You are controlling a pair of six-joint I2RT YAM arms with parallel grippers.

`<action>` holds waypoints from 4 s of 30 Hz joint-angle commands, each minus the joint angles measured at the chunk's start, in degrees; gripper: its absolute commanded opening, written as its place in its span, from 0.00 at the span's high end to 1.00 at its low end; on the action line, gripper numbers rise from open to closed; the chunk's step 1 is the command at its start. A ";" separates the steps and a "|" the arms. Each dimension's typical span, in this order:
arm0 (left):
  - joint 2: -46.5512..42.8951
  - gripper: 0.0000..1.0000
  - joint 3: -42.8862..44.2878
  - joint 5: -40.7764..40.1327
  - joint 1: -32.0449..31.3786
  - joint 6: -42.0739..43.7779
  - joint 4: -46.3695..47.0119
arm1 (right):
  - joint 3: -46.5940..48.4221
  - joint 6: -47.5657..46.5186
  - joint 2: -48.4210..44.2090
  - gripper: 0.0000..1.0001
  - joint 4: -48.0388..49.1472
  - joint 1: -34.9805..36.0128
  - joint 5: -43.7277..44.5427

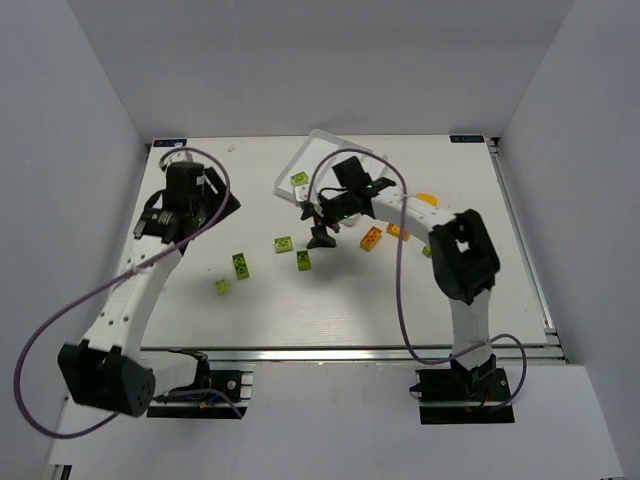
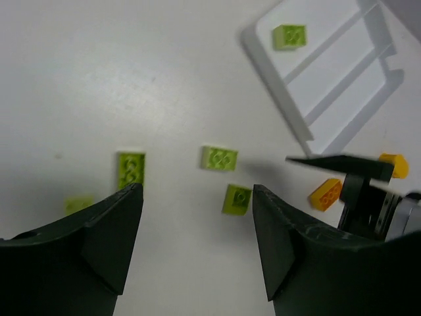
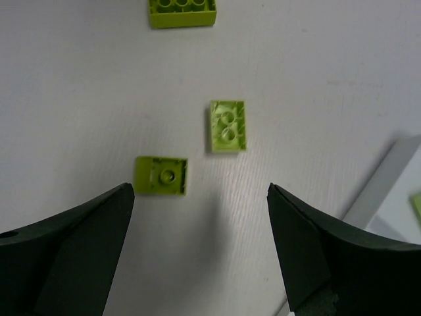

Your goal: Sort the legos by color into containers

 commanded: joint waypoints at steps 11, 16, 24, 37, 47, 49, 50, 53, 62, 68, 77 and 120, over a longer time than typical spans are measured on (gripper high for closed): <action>-22.86 0.19 -13.92 -9.94 -0.16 -15.24 -21.64 | 28.01 5.59 22.70 0.14 -1.09 8.56 9.44; -21.28 0.17 -14.36 -10.20 -0.16 -14.63 -22.61 | 27.42 4.10 24.12 0.22 -3.02 9.09 10.33; -18.29 0.16 -19.45 -6.78 -0.16 -12.61 -17.35 | 23.46 2.60 23.33 0.38 -4.08 9.44 13.84; -13.55 0.16 -27.89 -5.45 -0.16 -9.88 -8.73 | 26.79 9.95 19.30 0.87 -2.51 7.34 12.70; -9.77 0.16 -30.00 -6.42 -0.16 -5.23 -4.68 | 35.85 33.43 19.64 1.00 8.39 1.80 27.89; -9.41 0.16 -30.09 -6.42 -0.16 -4.52 -4.16 | 36.11 34.59 20.34 1.00 10.32 1.01 29.65; -9.15 0.16 -30.18 -6.34 -0.16 -4.35 -3.98 | 36.11 35.29 20.69 1.00 11.11 0.83 33.23; -8.62 0.16 -30.01 -5.54 -0.16 -4.08 -3.80 | 36.99 37.14 22.54 1.00 14.70 0.04 37.82; -6.87 0.15 -30.80 -3.52 -0.16 -3.64 -3.45 | 40.33 37.49 29.04 0.74 21.13 -0.84 38.37; -5.03 0.15 -31.06 -3.17 -0.16 -3.99 -2.66 | 41.92 37.85 31.60 0.34 23.60 -0.49 38.37; 0.25 0.16 -29.83 -3.87 -0.16 -3.38 0.50 | 30.59 43.98 18.71 0.24 25.45 -2.95 31.27; 12.57 0.89 -17.54 -5.90 -1.21 4.71 2.97 | -12.58 46.99 -18.33 0.33 26.95 -13.93 14.20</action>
